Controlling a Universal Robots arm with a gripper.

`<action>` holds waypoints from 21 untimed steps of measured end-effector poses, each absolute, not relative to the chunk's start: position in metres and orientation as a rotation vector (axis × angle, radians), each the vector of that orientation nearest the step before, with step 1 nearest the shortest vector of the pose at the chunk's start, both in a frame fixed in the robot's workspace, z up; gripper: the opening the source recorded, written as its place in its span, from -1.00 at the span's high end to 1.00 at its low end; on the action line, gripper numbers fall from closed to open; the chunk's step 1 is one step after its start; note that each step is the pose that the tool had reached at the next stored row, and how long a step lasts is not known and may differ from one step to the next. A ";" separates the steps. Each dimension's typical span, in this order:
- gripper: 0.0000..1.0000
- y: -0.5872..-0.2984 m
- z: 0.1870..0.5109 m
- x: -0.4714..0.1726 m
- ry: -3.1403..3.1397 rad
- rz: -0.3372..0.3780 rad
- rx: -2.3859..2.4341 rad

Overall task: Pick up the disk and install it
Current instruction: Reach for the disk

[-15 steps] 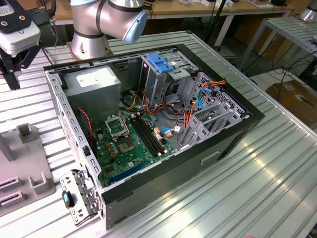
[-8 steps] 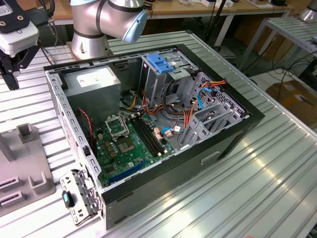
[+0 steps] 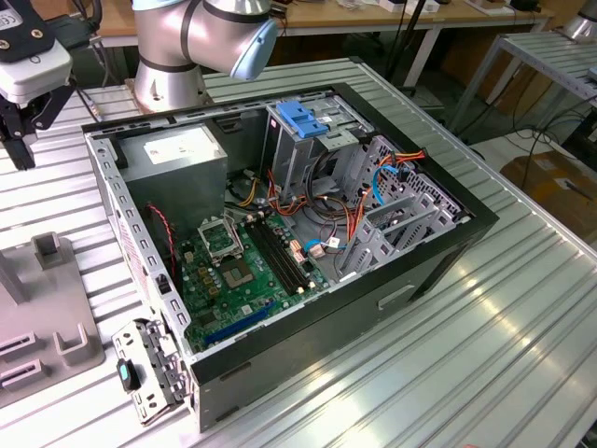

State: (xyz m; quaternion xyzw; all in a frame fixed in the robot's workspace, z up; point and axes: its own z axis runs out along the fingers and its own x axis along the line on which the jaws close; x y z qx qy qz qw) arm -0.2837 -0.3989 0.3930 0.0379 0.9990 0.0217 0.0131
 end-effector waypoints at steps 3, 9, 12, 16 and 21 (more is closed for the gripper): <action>0.79 -0.399 0.393 -0.287 3.112 0.068 0.118; 0.79 -0.399 0.393 -0.295 3.112 0.068 0.118; 0.79 -0.398 0.393 -0.303 3.113 0.068 0.118; 0.79 -0.397 0.392 -0.315 3.112 0.068 0.118; 0.79 -0.389 0.392 -0.329 3.113 0.068 0.118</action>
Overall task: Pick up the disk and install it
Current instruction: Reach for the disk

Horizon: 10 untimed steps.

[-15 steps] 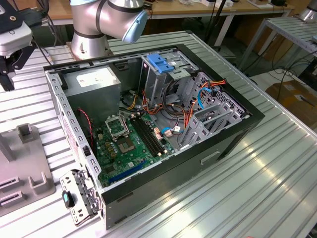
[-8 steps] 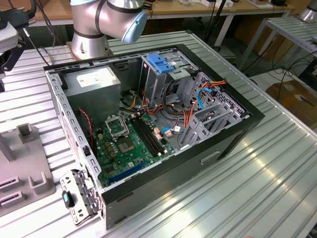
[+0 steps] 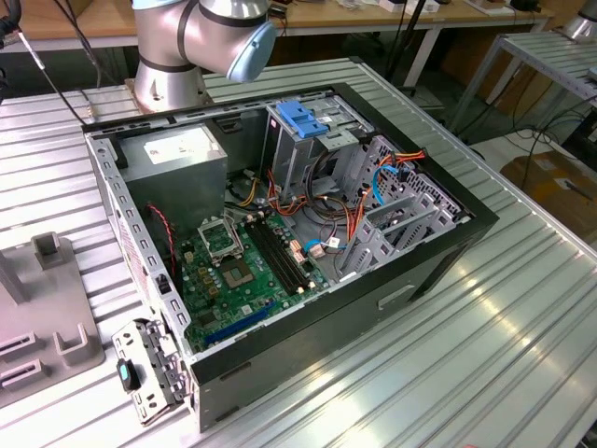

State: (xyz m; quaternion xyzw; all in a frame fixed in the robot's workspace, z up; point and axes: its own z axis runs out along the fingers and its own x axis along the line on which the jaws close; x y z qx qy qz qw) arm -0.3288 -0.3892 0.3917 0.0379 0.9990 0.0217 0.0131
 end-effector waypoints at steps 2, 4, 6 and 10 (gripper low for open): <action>0.79 -0.386 0.391 -0.329 3.113 0.068 0.118; 0.79 -0.381 0.391 -0.331 3.112 0.068 0.118; 0.79 -0.378 0.390 -0.336 3.112 0.068 0.118; 0.79 -0.371 0.388 -0.351 3.113 0.068 0.118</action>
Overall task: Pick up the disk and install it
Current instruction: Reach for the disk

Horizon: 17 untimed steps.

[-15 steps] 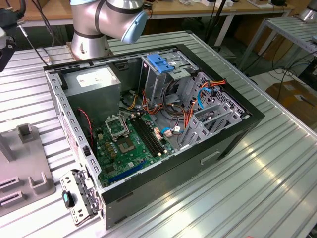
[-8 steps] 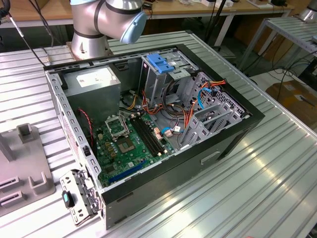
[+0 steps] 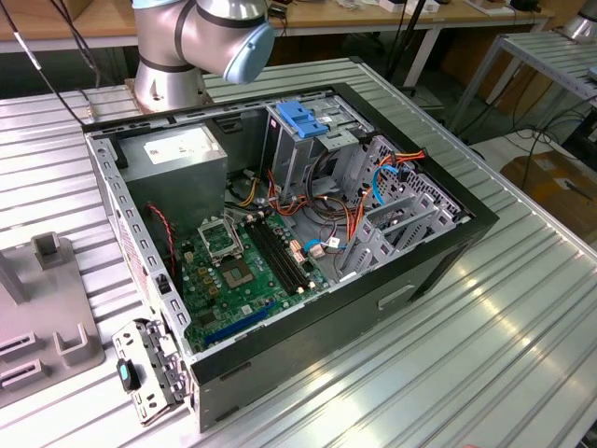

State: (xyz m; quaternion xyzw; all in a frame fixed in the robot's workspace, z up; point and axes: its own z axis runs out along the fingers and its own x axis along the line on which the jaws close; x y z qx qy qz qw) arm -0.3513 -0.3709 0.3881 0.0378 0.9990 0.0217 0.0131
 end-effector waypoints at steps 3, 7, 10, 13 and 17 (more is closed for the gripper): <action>0.79 -0.367 0.387 -0.361 3.112 0.068 0.118; 0.79 -0.362 0.386 -0.375 3.113 0.068 0.118; 0.79 -0.359 0.384 -0.383 3.113 0.067 0.118; 0.79 -0.358 0.383 -0.386 3.115 0.068 0.118; 0.79 -0.357 0.383 -0.387 3.115 0.067 0.118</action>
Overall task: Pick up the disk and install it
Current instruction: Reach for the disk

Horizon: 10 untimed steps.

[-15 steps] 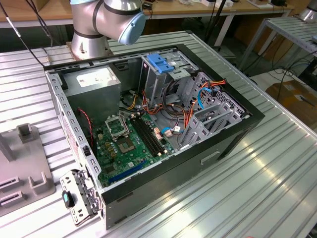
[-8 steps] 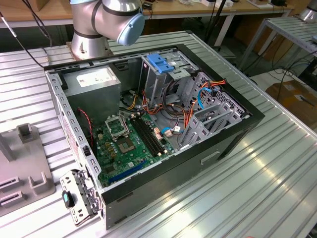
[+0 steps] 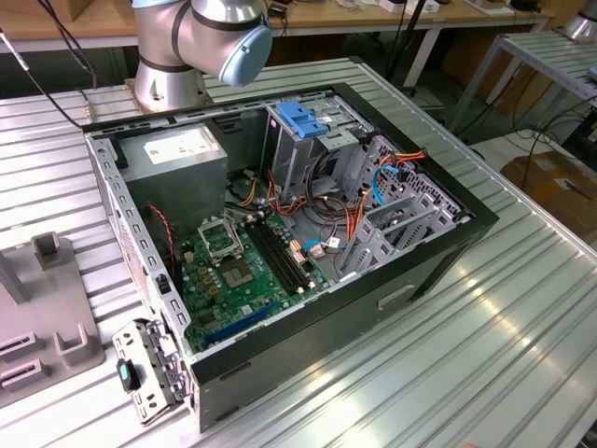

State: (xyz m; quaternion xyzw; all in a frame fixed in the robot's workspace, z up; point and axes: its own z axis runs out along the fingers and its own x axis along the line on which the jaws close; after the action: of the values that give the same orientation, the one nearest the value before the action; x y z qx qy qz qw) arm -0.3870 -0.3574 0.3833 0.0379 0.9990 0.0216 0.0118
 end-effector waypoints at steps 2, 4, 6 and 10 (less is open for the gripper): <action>0.79 -0.357 0.383 -0.387 3.115 0.067 0.118; 0.79 -0.357 0.383 -0.387 3.121 0.067 0.119; 0.79 -0.357 0.383 -0.387 3.134 0.067 0.120; 0.79 -0.357 0.381 -0.387 3.183 0.065 0.123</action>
State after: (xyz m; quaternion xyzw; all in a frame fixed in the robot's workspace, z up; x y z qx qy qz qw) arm -0.3871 -0.3574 0.3813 0.0386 0.9988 0.0204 -0.0222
